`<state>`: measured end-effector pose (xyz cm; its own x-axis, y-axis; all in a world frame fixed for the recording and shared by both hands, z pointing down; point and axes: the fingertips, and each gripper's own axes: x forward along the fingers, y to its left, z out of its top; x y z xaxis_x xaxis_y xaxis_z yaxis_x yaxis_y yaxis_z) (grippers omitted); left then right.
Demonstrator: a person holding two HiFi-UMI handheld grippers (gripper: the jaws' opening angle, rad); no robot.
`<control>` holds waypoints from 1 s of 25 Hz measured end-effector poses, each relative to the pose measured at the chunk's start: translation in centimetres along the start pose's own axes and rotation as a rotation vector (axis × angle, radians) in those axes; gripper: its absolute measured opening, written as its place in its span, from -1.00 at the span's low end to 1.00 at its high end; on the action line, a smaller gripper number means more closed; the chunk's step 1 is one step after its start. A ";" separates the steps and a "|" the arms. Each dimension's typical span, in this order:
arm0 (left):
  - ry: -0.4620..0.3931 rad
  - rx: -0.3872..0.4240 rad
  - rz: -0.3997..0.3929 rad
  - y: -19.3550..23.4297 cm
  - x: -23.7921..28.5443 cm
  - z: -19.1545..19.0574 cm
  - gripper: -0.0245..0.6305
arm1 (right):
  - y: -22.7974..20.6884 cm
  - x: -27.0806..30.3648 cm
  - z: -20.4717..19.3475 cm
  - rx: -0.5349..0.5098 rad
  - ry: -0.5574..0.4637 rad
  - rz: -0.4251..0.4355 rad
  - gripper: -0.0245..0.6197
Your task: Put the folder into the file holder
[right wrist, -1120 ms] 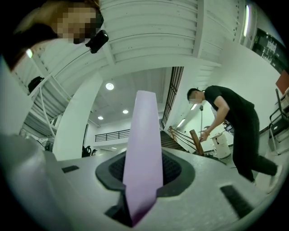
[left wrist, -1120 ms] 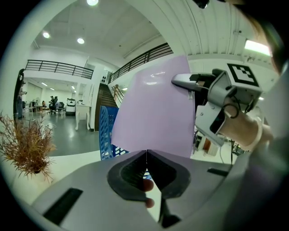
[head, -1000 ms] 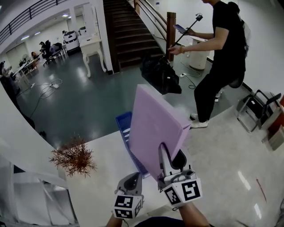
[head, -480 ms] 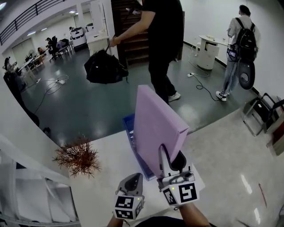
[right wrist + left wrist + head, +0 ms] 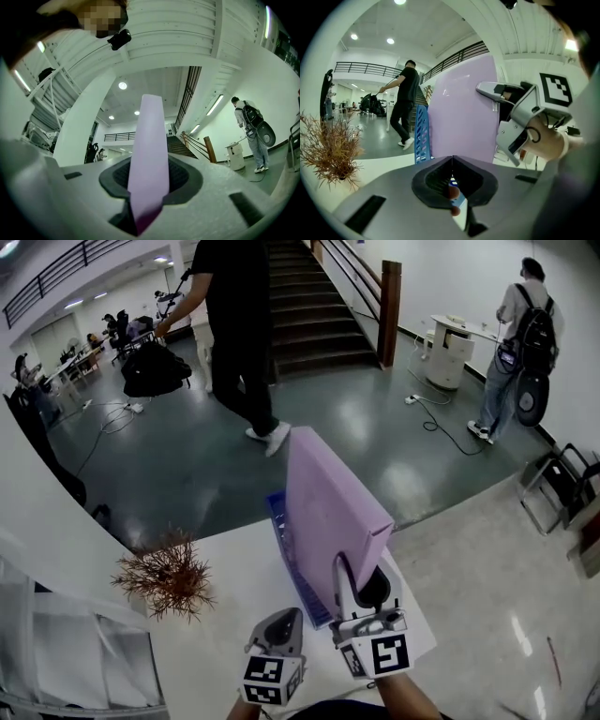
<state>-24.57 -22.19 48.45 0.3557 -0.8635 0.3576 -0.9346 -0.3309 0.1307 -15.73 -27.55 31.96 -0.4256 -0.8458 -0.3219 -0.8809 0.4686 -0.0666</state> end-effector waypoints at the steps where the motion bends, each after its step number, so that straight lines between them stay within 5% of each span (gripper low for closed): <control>1: 0.000 -0.001 0.002 0.1 0.2 0.0 -0.91 | 0.0 0.1 -0.2 -0.002 0.000 0.000 -0.52; 25: 0.051 0.003 0.018 0.4 1.1 -1.0 -0.91 | 0.7 0.1 -2.7 -0.073 -0.052 0.055 -0.51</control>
<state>-24.58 -22.94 49.82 0.3376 -0.8490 0.4065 -0.9410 -0.3161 0.1213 -16.96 -28.00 34.43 -0.4644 -0.8037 -0.3719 -0.8698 0.4930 0.0207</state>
